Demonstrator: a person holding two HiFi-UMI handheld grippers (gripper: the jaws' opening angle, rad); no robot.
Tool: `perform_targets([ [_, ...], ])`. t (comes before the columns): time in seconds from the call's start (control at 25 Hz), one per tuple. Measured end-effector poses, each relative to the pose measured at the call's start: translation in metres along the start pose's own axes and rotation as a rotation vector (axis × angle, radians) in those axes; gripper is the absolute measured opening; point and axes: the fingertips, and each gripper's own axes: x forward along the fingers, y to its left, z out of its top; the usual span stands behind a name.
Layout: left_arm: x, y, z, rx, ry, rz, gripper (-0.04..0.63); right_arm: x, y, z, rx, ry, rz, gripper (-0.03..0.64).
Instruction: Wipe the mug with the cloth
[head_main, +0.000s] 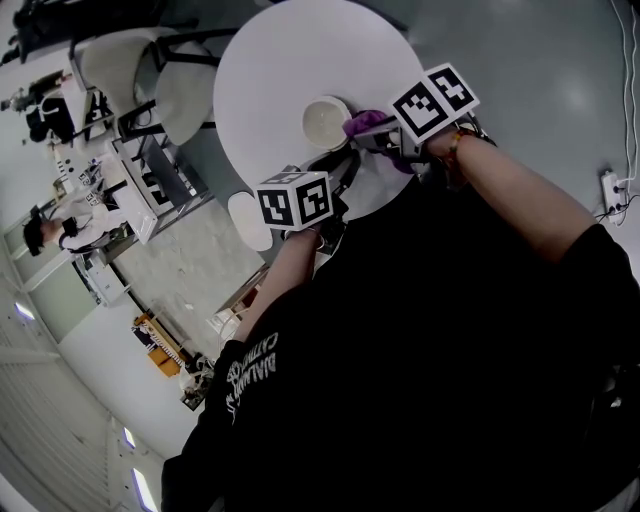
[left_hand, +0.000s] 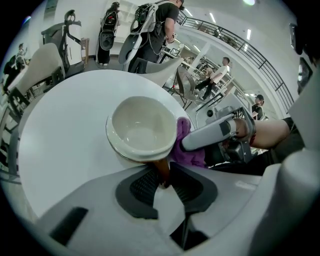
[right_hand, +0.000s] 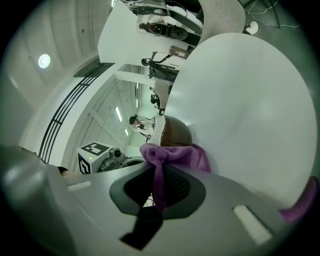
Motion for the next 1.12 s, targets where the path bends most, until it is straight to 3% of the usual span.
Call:
perform_targets([
  [0.56,0.000,0.002,0.007,0.006,0.012,-0.004,0.074,0.011,0.000,-0.002,-0.042,0.086,-0.050,0.032],
  [1.12,-0.001,-0.001,0.006,0.008,-0.027,-0.021,0.075,0.012,0.000,-0.008,0.027,0.108,-0.053,0.034],
])
